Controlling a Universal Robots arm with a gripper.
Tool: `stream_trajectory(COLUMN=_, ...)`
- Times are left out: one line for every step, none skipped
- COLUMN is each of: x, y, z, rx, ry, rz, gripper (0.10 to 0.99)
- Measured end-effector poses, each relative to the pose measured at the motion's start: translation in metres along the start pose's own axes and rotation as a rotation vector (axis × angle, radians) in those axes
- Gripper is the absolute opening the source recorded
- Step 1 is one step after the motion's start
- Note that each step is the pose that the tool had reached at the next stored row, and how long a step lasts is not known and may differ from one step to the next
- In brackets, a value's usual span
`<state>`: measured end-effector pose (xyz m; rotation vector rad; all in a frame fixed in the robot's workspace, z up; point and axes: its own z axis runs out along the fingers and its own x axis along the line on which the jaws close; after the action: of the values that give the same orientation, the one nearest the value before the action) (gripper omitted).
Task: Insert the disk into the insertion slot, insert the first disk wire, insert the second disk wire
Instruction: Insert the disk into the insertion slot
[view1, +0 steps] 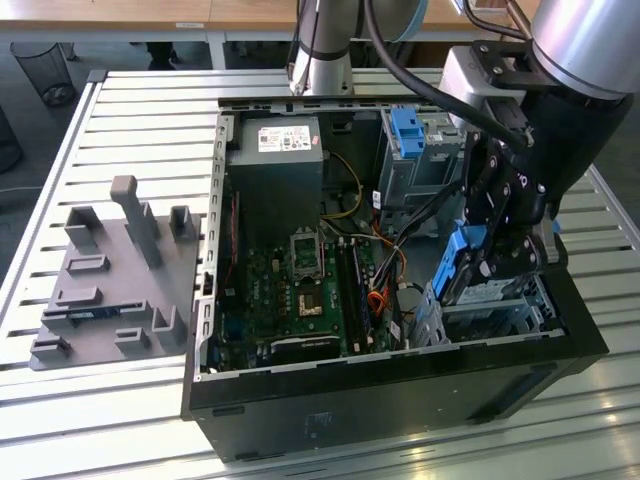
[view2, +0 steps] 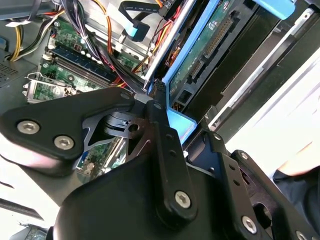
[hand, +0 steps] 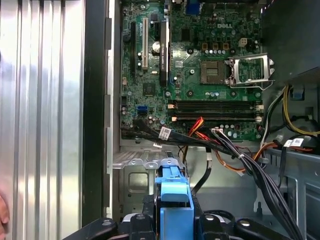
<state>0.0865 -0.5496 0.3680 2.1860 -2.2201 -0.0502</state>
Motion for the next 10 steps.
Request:
stream_trajectory(x=0.0000, y=-0.0001, z=0.0009, rx=0.000, ry=0.0000, rz=0.000, gripper=0.365)
stream_trajectory(x=0.0000, y=-0.0001, z=0.0018, rx=-0.001, ry=-0.0001, rz=0.000, gripper=0.365)
stream_trajectory(x=0.0000, y=-0.0001, z=0.0026, rx=-0.001, ry=0.0000, rz=0.000, gripper=0.365)
stream_trajectory(x=0.0000, y=-0.0002, z=0.0035, rx=-0.001, ry=0.0000, rz=0.000, gripper=0.365)
stream_trajectory(x=0.0000, y=-0.0002, z=0.0043, rx=-0.001, ry=0.0000, rz=0.000, gripper=0.365)
stream_trajectory(x=0.0000, y=-0.0002, z=0.0051, rx=-0.001, ry=0.0000, rz=0.000, gripper=0.365)
stream_trajectory(x=0.0000, y=-0.0003, z=0.0058, rx=-0.001, ry=0.0000, rz=0.000, gripper=0.365)
stream_trajectory(x=0.0000, y=-0.0003, z=0.0065, rx=-0.001, ry=0.0000, rz=0.000, gripper=0.365)
stream_trajectory(x=0.0000, y=-0.0003, z=0.0072, rx=-0.001, ry=0.0000, rz=0.000, gripper=0.365)
stream_trajectory(x=0.0000, y=-0.0003, z=0.0079, rx=-0.001, ry=-0.0001, rz=0.000, gripper=0.365)
